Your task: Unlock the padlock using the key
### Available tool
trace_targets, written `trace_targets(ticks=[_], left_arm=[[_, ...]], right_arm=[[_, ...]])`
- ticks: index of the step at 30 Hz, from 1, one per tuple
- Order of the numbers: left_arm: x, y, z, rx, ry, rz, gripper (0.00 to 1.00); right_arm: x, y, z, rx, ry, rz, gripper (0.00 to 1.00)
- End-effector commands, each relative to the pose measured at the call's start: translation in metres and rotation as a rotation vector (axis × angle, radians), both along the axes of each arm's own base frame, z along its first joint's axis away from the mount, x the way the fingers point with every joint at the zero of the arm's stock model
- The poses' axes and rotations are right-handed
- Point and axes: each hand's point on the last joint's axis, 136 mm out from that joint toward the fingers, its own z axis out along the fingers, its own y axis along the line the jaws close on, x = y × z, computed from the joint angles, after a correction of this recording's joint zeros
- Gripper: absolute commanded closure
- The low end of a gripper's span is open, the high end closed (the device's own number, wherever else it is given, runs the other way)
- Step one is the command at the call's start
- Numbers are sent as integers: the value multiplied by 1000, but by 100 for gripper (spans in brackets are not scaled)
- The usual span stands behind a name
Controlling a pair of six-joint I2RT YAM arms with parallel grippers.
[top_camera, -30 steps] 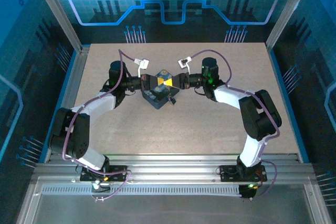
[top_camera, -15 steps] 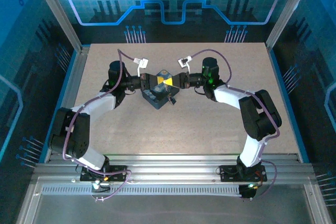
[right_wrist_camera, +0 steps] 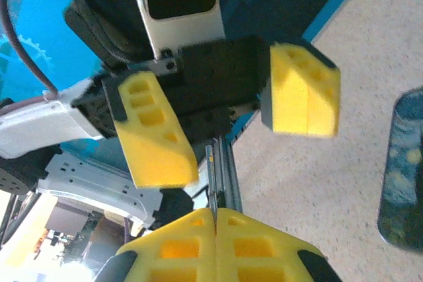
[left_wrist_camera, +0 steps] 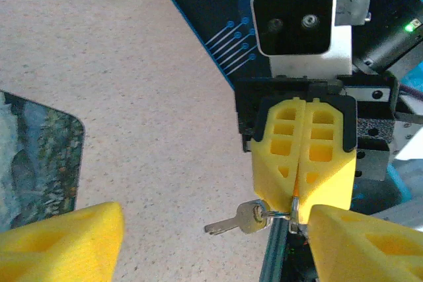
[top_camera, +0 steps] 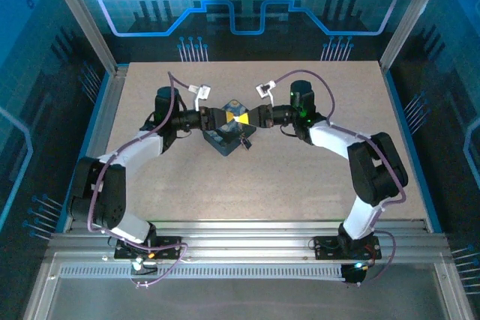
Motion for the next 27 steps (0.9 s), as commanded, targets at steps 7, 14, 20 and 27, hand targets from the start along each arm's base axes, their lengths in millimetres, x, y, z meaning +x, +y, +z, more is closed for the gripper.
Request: trace_targets(ticks=[7, 14, 20, 27], left_arm=[[3, 31, 43, 325, -233, 76, 1], [26, 55, 88, 585, -468, 137, 1], [45, 68, 97, 832, -621, 54, 1], [61, 61, 88, 895, -775, 27, 1]], right_arm=[[-4, -40, -15, -132, 15, -37, 100], [-7, -49, -25, -222, 19, -42, 100], [-9, -50, -23, -239, 20, -47, 100], [-9, -51, -24, -255, 26, -59, 100]])
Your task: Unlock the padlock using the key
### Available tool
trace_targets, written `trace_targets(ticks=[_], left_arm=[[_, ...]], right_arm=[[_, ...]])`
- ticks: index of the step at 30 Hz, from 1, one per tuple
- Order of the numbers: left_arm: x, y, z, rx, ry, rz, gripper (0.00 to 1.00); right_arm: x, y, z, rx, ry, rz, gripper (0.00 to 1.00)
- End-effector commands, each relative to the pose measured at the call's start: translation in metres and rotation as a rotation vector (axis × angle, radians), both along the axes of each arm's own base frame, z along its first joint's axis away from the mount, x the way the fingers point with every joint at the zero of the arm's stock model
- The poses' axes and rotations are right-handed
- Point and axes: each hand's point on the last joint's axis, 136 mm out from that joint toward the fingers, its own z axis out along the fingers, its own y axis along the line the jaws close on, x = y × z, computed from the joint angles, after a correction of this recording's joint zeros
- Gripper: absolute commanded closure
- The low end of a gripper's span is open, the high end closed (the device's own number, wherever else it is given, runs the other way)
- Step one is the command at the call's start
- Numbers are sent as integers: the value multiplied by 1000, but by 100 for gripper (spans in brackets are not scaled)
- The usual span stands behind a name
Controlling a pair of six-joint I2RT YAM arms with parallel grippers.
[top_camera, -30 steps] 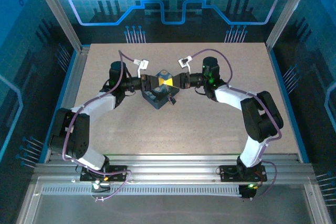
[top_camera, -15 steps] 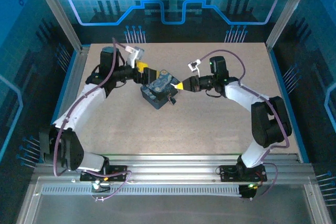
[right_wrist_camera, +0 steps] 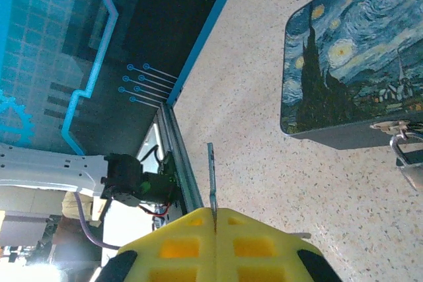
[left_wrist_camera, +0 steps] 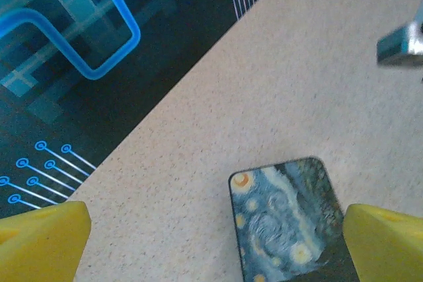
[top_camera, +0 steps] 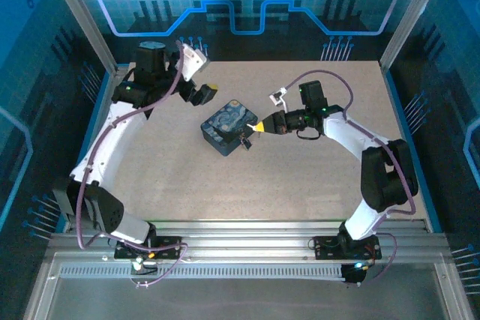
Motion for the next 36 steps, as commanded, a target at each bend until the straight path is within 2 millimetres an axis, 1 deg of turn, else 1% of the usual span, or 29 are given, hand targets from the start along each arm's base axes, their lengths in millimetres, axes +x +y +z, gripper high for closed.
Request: trace_targets(ticks=[1, 2, 3, 6, 8, 9, 11, 13, 15, 17, 18, 20, 22, 24, 28, 30, 33, 36], left_arm=[[9, -4, -10, 65, -15, -19, 2], [11, -4, -9, 48, 16, -3, 4], [14, -4, -11, 30, 72, 22, 7], [24, 0, -5, -16, 149, 107, 14], [24, -6, -3, -28, 183, 88, 17], [19, -13, -5, -22, 193, 49, 19], [7, -30, -14, 36, 158, -22, 17], [-14, -52, -31, 105, 117, -124, 14], [-37, -73, -47, 156, 99, -205, 14], [-56, -86, -66, 190, 117, -239, 14], [-64, -91, -76, 194, 141, -236, 15], [-75, -97, -89, 170, 208, -193, 19], [-80, -100, -100, 90, 327, -73, 25], [-83, -102, -115, 16, 437, 64, 24], [-96, -110, -144, -141, 598, 315, 23], [-100, -109, -160, -265, 723, 511, 24], [-105, -112, -184, -414, 902, 774, 26], [-105, -120, -197, -497, 933, 944, 26]], right_arm=[[-3, 0, 16, -2, -45, 4, 100], [-3, 0, 16, -2, -43, 4, 100], [-2, 0, 17, -1, -42, 2, 100], [-1, 0, 18, 0, -40, 1, 100], [-2, 0, 18, -3, -39, 3, 100], [-1, -1, 18, -8, -37, 0, 100], [0, -3, 16, -17, -22, -14, 100], [4, -11, 11, -38, 5, -48, 100], [7, -22, 4, -68, 39, -92, 100], [11, -36, -4, -88, 73, -144, 100], [14, -44, -7, -95, 90, -174, 100], [18, -58, -13, -113, 116, -229, 100], [20, -70, -18, -124, 133, -275, 100], [22, -79, -21, -135, 142, -307, 100], [28, -96, -30, -176, 154, -376, 100], [30, -103, -35, -198, 163, -407, 100], [32, -109, -39, -228, 158, -439, 100], [33, -111, -40, -233, 155, -465, 100]])
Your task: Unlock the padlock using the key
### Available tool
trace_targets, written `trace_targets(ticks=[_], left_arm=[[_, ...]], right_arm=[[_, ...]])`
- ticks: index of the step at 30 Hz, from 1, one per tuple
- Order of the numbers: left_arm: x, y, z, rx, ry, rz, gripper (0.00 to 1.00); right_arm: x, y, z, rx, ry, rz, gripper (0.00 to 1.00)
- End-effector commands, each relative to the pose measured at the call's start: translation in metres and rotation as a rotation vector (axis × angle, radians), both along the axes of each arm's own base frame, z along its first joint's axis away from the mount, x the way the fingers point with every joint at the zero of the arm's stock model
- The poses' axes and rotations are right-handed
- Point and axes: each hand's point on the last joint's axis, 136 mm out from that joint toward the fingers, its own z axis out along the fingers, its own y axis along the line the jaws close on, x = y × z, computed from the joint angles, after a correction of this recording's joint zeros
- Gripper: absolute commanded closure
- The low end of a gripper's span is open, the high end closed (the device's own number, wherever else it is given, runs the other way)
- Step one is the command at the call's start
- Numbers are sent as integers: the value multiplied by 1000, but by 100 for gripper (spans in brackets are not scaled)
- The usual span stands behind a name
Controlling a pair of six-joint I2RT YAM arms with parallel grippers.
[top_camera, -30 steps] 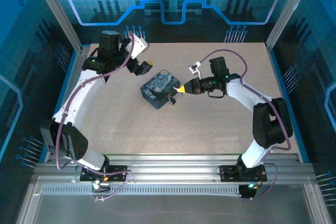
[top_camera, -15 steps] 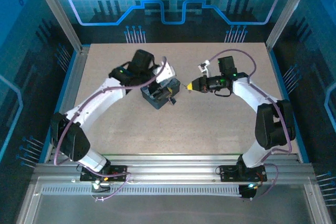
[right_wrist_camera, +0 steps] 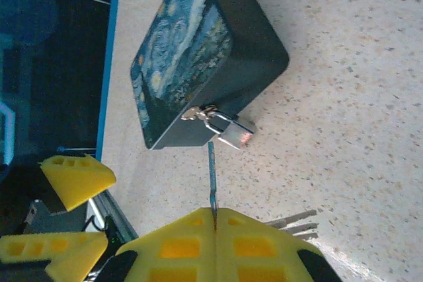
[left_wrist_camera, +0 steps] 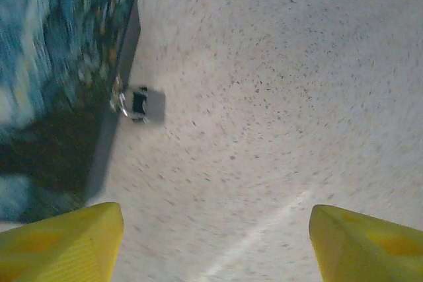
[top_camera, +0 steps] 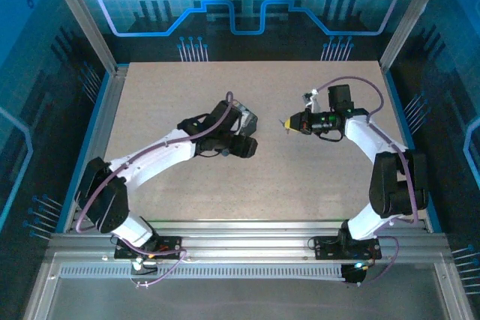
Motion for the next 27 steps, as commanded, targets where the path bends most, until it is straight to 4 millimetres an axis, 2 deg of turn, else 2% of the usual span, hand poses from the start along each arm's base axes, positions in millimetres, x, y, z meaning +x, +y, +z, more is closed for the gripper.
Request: trace_targets(ticks=[1, 6, 9, 16, 22, 27], left_arm=[[6, -1, -18, -87, 131, 425, 26], [6, -13, -59, -55, 267, 625, 26], [15, -16, -74, -9, 259, 694, 30], [35, 0, -89, 71, 166, 843, 36], [60, -10, -99, 53, 123, 846, 37], [65, -3, -107, 117, 146, 898, 39]], right_arm=[[0, -9, 3, -23, -6, -57, 100], [-3, -15, -3, -51, 7, -98, 100], [-4, -16, -3, -52, 5, -102, 100], [-6, -16, -7, -45, 8, -89, 100], [-4, -19, -14, -20, 22, -87, 100], [-2, -15, -15, 1, 27, -71, 100]])
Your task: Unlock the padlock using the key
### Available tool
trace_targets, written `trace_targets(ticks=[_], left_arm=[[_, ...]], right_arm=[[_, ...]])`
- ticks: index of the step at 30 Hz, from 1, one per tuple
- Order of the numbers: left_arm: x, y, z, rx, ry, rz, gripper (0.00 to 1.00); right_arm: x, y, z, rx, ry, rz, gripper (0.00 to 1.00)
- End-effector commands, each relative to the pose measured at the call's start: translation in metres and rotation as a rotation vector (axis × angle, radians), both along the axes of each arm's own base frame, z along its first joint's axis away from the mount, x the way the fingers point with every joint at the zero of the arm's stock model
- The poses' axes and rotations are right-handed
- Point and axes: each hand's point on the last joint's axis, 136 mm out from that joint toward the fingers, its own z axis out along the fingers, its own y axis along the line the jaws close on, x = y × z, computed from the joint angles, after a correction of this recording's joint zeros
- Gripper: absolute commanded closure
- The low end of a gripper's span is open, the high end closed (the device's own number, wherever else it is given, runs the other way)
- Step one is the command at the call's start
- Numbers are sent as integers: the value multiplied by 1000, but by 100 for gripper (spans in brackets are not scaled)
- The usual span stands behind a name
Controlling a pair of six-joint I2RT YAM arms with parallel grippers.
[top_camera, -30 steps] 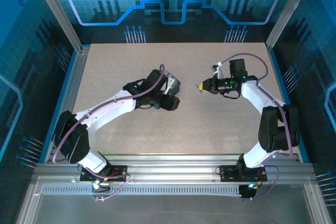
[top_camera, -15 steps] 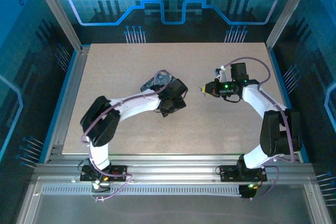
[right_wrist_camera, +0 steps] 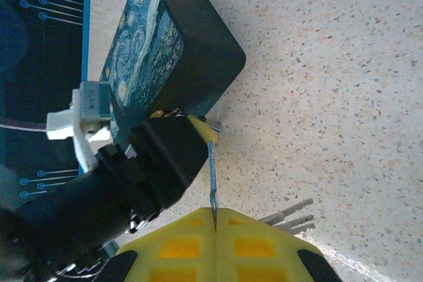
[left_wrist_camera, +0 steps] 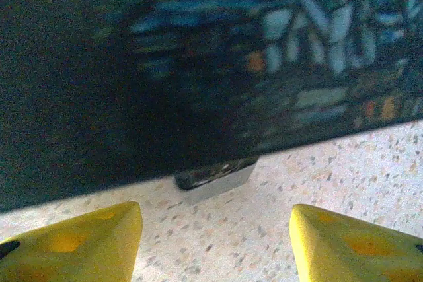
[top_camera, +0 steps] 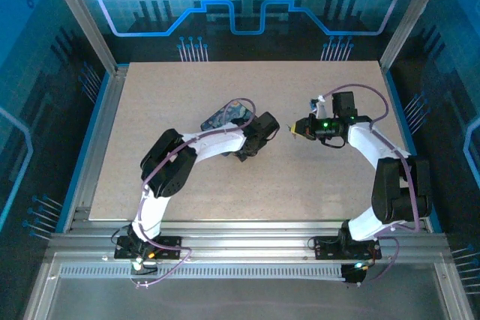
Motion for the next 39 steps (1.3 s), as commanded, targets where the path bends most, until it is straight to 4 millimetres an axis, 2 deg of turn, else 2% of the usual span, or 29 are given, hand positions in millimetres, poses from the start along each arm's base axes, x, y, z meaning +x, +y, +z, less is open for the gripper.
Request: trace_targets(ticks=[1, 6, 17, 21, 25, 36, 39], left_arm=[[4, 16, -3, 67, 18, 77, 40], [13, 16, -3, 77, -15, 83, 43], [18, 20, -13, 59, -16, 94, 52], [19, 20, -14, 55, -22, 77, 59], [19, 19, -12, 45, -21, 53, 60], [22, 17, 11, -5, -38, -49, 78], [24, 17, 17, -35, -31, -65, 80]], right_arm=[[3, 1, -1, 33, -1, 14, 100], [5, 4, -1, 49, -2, 27, 100], [3, 6, -9, 64, 13, 39, 100], [1, 6, -7, 61, 12, 44, 100], [-3, 5, -7, 57, 16, 49, 100], [-31, 20, -25, 30, 50, 96, 100], [-32, 23, -25, 28, 45, 97, 100]])
